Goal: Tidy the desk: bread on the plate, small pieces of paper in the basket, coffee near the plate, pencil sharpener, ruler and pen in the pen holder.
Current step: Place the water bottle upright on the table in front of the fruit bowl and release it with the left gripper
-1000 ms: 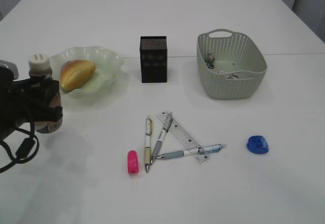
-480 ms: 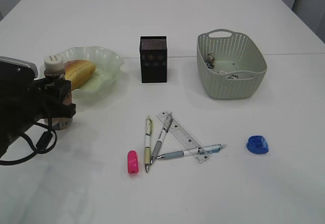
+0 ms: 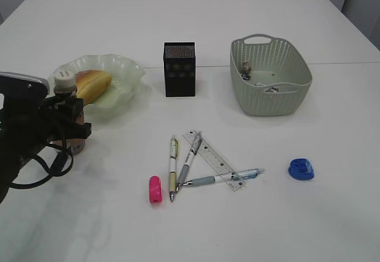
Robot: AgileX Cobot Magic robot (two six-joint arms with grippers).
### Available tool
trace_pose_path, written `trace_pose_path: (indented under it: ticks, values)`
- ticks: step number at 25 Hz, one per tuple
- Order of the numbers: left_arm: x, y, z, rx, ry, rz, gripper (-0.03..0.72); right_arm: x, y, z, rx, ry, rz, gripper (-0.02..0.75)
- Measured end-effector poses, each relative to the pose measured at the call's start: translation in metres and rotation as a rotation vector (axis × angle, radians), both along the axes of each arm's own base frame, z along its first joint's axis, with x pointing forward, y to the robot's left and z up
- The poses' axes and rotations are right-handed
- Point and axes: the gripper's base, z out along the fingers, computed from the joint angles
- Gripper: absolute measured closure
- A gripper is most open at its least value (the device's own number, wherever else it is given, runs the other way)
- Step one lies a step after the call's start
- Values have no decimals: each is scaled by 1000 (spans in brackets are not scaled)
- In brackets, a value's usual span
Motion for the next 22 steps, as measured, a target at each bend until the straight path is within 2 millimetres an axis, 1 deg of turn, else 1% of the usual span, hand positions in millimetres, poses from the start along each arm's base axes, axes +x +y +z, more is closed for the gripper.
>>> trace_pose_path:
  ticks: [8, 16, 19, 22]
  values:
    - [2, 0, -6, 0, -29, 2, 437, 0, 0, 0, 0, 0, 0, 202]
    - [3, -1, -7, -1, -35, 2, 434, 0, 0, 0, 0, -3, 1, 202]
    - [3, -1, -7, -1, -35, 3, 401, 0, 0, 0, 1, -4, 0, 202]
    - [3, -1, -6, -1, -36, 3, 337, 0, 0, 0, 1, -4, 0, 202]
